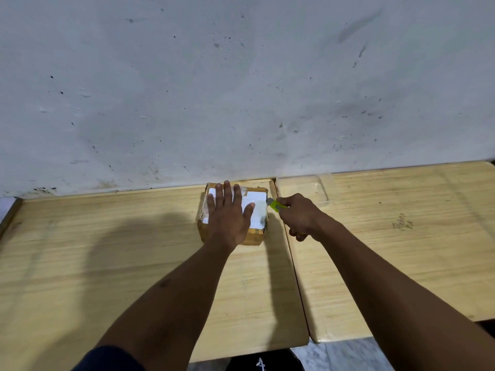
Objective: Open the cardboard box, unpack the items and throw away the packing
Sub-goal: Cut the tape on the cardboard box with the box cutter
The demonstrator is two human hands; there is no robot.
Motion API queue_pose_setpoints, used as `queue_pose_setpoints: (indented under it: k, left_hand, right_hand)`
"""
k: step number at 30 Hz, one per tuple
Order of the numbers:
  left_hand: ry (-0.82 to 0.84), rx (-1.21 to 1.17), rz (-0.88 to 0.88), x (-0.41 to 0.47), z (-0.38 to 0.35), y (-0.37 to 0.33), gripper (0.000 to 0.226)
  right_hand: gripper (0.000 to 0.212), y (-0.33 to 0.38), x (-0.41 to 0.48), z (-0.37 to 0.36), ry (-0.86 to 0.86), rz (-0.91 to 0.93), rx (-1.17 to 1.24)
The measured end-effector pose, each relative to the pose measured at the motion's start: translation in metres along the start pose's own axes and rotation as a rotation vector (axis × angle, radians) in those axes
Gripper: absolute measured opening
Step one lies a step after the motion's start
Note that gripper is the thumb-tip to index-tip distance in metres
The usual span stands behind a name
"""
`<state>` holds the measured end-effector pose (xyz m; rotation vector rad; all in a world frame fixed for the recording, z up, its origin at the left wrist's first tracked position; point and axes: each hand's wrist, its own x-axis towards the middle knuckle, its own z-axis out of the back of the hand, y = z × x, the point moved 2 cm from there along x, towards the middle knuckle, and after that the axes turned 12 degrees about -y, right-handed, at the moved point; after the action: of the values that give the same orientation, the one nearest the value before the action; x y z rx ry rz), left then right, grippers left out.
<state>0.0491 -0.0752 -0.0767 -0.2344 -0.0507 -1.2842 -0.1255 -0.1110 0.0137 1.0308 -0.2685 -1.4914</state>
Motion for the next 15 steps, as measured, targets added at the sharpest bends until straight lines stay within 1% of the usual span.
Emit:
queue_pose_setpoints:
  k: [2, 5, 9, 15]
  left_hand:
    - [-0.001, 0.000, 0.005, 0.0000, 0.0001, -0.0005, 0.072]
    - [0.010, 0.003, 0.011, 0.0011, 0.0006, -0.0016, 0.073]
    - [-0.001, 0.003, 0.008, 0.0006, 0.0009, -0.0028, 0.071]
    - [0.004, -0.015, 0.012, 0.0010, 0.0013, -0.0017, 0.074]
  right_hand:
    - [0.049, -0.0004, 0.0003, 0.0006, 0.003, 0.000, -0.004]
    - [0.043, -0.0052, 0.0036, 0.0017, 0.010, -0.015, 0.016]
    - [0.050, -0.0093, 0.0005, 0.0007, 0.015, 0.000, 0.013]
    - [0.053, -0.0061, -0.0027, 0.0009, -0.027, 0.051, -0.027]
